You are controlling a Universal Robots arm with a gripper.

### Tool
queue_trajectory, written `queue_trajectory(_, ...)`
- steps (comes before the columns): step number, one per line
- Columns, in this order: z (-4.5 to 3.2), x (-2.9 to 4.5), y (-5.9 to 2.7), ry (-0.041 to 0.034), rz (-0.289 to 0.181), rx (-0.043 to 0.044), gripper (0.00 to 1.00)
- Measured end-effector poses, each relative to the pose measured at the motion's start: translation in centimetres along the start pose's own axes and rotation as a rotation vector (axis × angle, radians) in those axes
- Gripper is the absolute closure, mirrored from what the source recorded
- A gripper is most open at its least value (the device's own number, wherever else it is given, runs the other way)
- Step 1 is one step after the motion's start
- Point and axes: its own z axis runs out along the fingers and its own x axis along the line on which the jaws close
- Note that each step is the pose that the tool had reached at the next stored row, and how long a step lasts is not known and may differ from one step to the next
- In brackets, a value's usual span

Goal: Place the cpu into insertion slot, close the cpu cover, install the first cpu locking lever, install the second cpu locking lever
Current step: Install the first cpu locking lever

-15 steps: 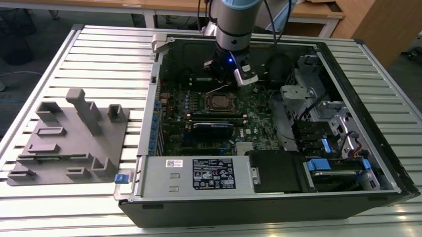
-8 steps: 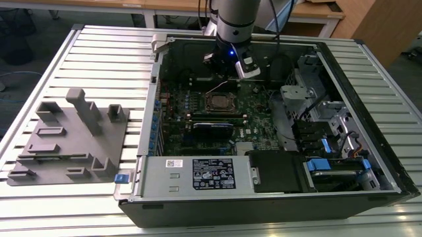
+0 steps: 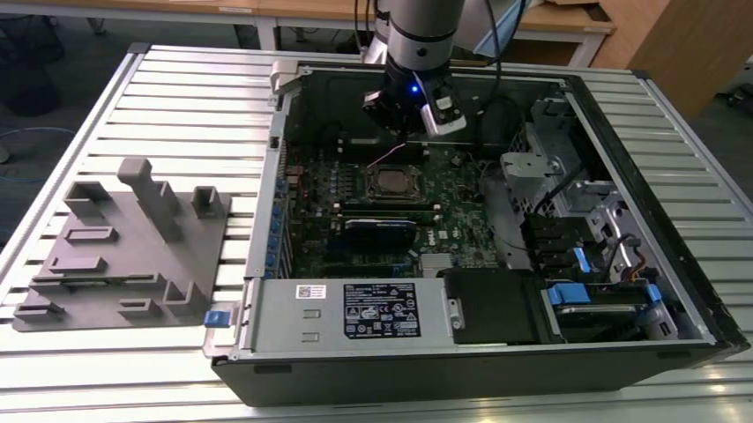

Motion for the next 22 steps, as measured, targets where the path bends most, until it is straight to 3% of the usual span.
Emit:
queue_trajectory(8,0.02,0.03,0.15,0.0000,0.000,-0.0001,0.90)
queue_trajectory(14,-0.37,0.03,0.30,0.0019,0.001,-0.0174,0.90)
queue_trajectory(22,-0.71,0.39,0.05,-0.0023,0.000,-0.0205,0.90)
